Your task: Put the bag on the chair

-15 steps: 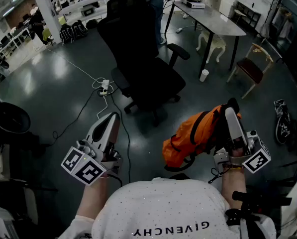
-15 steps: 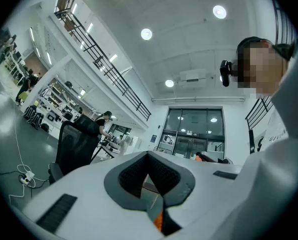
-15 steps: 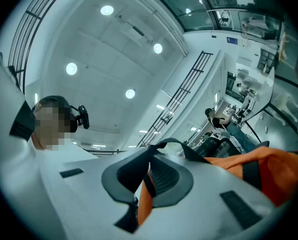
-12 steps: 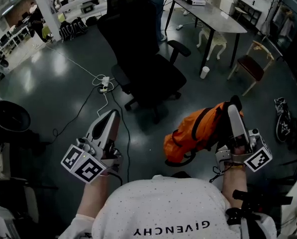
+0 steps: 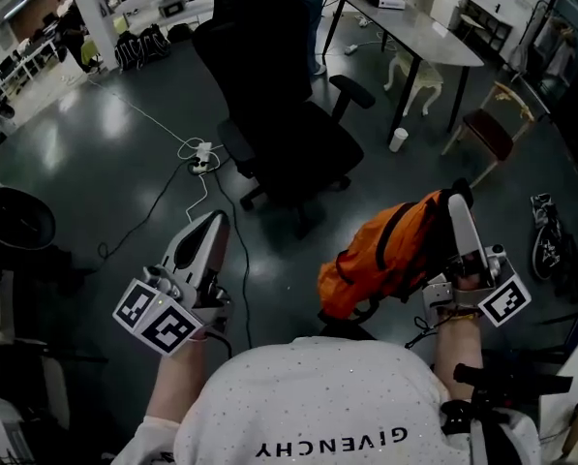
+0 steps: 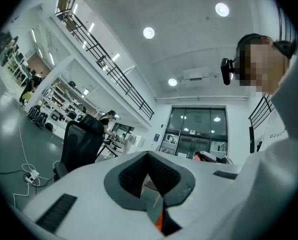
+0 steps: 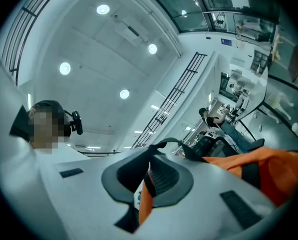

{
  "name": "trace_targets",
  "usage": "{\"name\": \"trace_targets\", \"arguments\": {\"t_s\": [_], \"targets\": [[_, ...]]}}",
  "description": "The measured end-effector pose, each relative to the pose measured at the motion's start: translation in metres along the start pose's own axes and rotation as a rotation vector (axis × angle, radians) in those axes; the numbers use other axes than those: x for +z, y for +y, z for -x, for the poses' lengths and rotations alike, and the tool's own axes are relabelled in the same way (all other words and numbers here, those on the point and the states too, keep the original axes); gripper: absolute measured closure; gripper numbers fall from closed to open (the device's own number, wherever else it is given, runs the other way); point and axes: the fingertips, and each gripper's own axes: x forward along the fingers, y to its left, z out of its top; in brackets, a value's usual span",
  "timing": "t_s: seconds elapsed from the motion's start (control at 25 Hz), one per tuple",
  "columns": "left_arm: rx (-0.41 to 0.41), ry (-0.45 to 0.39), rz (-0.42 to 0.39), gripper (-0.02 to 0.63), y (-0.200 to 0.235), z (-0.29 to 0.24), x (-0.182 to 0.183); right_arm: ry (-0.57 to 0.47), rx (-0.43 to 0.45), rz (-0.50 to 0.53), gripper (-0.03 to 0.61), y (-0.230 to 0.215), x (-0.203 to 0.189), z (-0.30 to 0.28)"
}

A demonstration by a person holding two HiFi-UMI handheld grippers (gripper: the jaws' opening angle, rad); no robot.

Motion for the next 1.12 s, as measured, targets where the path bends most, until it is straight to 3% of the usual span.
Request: {"name": "trace_targets", "arguments": {"t_s": [0.28, 0.44, 0.68, 1.12], "targets": [[0.015, -0.044, 0.072, 0.613, 0.018, -0.024, 0.005, 0.040, 0.011, -0.018, 0.569, -0.023, 0.007, -0.027], [0.018, -0.032, 0.046, 0.612, 0.017, -0.031, 0.004, 0.043, 0.048, -0.022, 0.569, -0.029, 0.005, -0.040], [0.027, 0.003, 0.010, 0.612, 0.038, -0.092, -0.002, 0.044, 0.096, -0.074, 0.569, -0.084, 0.017, -0.085], [0.090, -0.074, -0.051, 0.614, 0.086, -0.195, 0.035, 0.131, 0.230, -0.052, 0.569, -0.170, 0.049, -0.191]]}}
